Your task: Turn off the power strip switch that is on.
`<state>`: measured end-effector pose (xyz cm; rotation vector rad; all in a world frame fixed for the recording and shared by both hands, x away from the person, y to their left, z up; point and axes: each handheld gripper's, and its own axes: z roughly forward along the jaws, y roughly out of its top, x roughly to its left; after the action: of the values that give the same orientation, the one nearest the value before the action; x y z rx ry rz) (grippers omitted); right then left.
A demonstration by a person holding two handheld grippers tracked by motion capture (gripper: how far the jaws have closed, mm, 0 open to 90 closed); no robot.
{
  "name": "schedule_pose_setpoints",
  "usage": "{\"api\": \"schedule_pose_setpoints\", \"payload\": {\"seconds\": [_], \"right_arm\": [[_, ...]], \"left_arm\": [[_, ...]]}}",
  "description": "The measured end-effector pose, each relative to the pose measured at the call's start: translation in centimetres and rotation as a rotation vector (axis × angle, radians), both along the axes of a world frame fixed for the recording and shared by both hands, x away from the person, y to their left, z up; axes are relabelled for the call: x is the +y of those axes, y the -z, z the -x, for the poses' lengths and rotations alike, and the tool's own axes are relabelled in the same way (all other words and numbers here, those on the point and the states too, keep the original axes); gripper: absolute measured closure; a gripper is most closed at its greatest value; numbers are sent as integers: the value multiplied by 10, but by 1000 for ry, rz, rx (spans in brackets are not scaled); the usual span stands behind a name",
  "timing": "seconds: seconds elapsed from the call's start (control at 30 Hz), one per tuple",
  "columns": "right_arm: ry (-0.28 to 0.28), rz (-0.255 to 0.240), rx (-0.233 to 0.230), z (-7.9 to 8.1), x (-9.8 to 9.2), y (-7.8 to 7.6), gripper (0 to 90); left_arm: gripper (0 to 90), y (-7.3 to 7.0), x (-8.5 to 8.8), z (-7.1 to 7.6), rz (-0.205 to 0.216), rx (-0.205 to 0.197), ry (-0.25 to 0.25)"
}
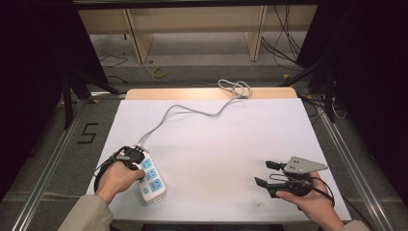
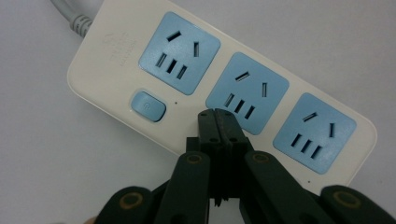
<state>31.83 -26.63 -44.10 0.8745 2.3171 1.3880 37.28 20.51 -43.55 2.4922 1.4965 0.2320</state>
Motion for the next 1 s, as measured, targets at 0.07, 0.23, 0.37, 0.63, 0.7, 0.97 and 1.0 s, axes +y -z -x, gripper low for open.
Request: {"api": "schedule_pose_setpoints", "payload": {"seconds": [0.07,0.23,0.37,0.63,0.7,0.97,1.0], "right_arm": [[1,0,2,0,0,0,285],[1,-1,1,0,0,0,286],[0,-3,1,0,0,0,286],[1,-1,1,0,0,0,286],[0,-1,-1,0,0,0,286],[2,-2,-1,0,0,0,286],[2,-2,-2,0,0,0,286]], "left_arm": [[899,0,0,0,1,0,0],[899,0,0,0,2,3,-2],[899,0,1,-1,7,7,-4],[899,0,1,-1,5,8,-2],[899,0,1,-1,8,9,-2],[899,-1,1,-1,8,10,-2],[899,-1,1,-1,8,10,-2]]}}
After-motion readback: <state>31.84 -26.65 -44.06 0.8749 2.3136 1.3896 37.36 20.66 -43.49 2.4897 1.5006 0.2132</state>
